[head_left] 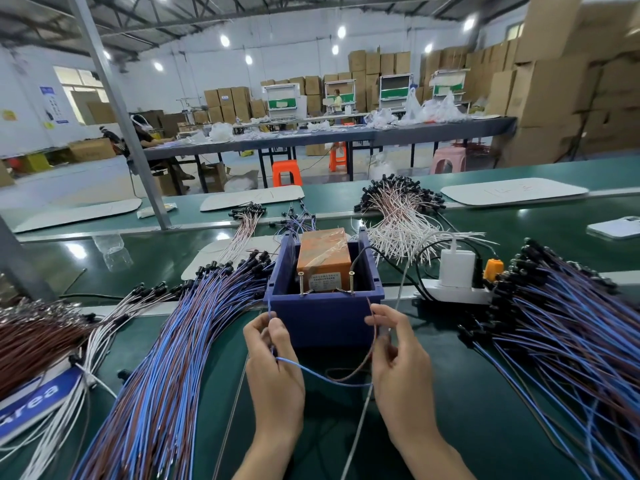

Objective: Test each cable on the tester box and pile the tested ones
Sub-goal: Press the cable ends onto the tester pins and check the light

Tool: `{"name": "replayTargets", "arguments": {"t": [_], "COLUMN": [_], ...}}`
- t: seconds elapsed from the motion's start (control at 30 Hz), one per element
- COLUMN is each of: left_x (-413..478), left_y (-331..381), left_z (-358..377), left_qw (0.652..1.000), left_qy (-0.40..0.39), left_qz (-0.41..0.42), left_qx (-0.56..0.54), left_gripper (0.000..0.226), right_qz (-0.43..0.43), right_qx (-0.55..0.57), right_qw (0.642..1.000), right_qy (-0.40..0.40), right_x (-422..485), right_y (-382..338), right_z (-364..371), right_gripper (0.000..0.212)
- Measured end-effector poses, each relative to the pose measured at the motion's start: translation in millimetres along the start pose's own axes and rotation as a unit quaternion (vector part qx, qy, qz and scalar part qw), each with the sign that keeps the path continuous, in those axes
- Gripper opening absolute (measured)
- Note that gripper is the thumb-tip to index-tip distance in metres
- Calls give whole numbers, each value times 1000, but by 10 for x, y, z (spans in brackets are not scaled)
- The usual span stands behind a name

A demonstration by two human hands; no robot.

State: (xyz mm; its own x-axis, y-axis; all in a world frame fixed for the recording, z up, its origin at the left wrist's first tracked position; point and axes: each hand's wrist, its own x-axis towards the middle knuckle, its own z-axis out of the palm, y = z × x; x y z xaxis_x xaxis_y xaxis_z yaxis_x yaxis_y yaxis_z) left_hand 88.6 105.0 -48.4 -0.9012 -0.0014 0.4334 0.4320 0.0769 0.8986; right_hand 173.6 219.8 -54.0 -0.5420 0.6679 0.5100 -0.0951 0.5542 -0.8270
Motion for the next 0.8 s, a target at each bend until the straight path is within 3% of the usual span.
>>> {"name": "replayTargets", "arguments": {"t": [0.07, 0.27, 0.5, 0.57, 0.63, 0.73, 0.8], "left_x": [-21, -118, -246, -340, -447, -463, -411], "left_y": [21, 7, 96, 218, 381, 789, 1118], "left_z": [-22, -148, -415, -460, -477, -412, -313], "left_qw": [1000, 998, 986, 989, 989, 959, 931], "left_qy": [-4, -19, 45, 64, 41, -49, -142], "left_qz": [-16, -52, -148, -98, 23, 202, 265], "left_qx": [-13, 5, 67, 93, 142, 191, 208], "left_gripper": [8, 28, 60, 59, 54, 38, 35], "right_qz": [23, 143, 273, 276, 259, 214, 166], "right_qx": [24, 137, 321, 347, 361, 387, 402], "right_qw": [999, 977, 895, 883, 881, 882, 887], "right_qy": [6, 76, 145, 156, 161, 165, 154], "right_x": [-11, -40, 10, 44, 105, 262, 367], "right_y": [-10, -14, -36, -113, -247, -605, -900], "right_z": [-47, -204, -501, -573, -640, -752, -838], "right_gripper": [65, 46, 32, 33, 36, 45, 47]}}
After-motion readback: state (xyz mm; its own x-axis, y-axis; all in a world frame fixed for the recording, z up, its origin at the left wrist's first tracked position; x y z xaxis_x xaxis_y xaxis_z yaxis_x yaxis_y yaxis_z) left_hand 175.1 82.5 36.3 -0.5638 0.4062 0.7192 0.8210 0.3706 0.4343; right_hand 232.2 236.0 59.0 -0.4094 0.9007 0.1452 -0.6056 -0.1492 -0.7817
